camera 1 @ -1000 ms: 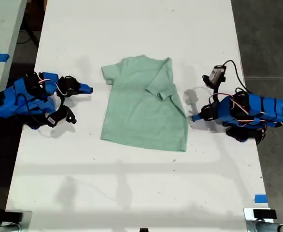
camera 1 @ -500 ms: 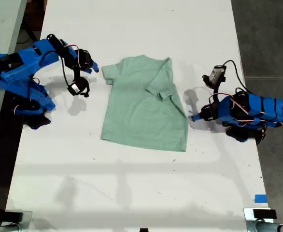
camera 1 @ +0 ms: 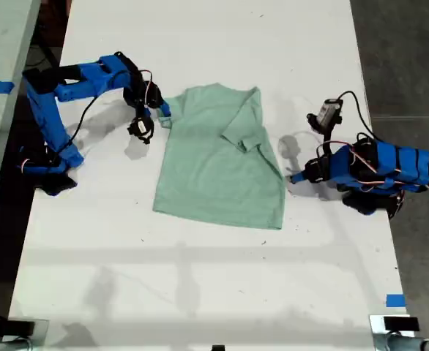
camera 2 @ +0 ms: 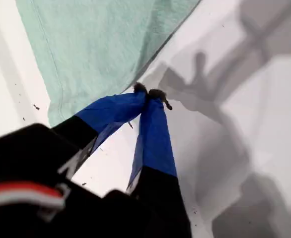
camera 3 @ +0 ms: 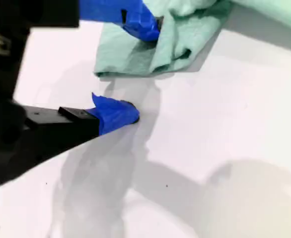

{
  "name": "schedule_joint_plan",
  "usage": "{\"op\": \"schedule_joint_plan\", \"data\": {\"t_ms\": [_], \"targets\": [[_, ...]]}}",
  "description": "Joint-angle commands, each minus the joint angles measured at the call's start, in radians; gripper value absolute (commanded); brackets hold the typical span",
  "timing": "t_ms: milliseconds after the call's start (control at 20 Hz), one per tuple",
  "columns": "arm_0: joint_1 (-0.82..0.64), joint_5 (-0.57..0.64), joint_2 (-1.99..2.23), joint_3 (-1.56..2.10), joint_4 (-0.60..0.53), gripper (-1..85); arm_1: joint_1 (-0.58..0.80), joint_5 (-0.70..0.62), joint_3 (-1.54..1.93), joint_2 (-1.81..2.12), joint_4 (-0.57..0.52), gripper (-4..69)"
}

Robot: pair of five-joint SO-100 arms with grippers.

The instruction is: Fold t shirt

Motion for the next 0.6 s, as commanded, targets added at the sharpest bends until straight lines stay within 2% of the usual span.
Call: {"op": "schedule_joint_plan", "data": {"t_ms": [0, 150, 300, 550], "targets": [[-0.051, -0.023, 0.009, -0.051, -0.011, 20.9, -0.008, -0.009, 0.052, 0.006, -0.021, 1.4], [-0.061, -0.064, 0.011, -0.057, -0.008, 18.9, -0.009, -0.009, 0.052, 0.006, -0.021, 1.4], [-0.075, -0.11, -0.094, -0.057, 0.029, 2.4, -0.012, -0.009, 0.052, 0.006, -0.021, 1.4], [0.015, -0.173, -0.195, -0.04, 0.058, -0.3, -0.012, -0.006, 0.052, 0.006, -0.021, 1.4]]}}
